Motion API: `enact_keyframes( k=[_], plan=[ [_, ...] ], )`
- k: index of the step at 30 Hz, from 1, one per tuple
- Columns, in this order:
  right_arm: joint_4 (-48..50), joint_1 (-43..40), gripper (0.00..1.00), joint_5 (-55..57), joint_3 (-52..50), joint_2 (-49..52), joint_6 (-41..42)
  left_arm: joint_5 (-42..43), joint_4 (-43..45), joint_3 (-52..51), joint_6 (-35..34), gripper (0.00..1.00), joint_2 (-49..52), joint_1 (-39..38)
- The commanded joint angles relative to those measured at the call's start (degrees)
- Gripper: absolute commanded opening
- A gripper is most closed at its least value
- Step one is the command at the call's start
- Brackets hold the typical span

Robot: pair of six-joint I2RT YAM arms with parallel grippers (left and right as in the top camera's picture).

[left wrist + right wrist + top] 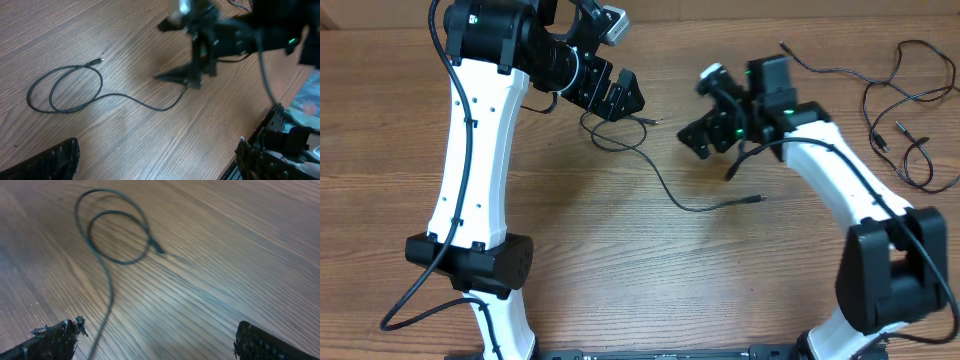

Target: Untangle cables

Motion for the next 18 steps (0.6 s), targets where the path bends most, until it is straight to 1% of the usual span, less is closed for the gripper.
enact_keyframes(
  k=[1, 8, 13, 18],
  plan=[
    [2.4, 3.6, 1.00, -0.3, 0.7, 3.1, -0.4, 0.9, 0.2, -0.3, 1.3, 1.00, 0.4, 0.3],
    [10.3, 10.3, 1.00, -0.3, 0.7, 9.0, 0.7, 0.9, 0.2, -0.3, 1.3, 1.00, 0.4, 0.3],
    [17.1, 11.1, 1.00, -0.3, 0.7, 12.7, 7.0, 0.9, 0.2, -0.3, 1.3, 1.00, 0.4, 0.3],
    [19.8, 11.1, 1.00, -0.3, 0.7, 15.4, 7.6, 0.9, 0.2, -0.3, 1.3, 1.00, 0.4, 0.3]
  ],
)
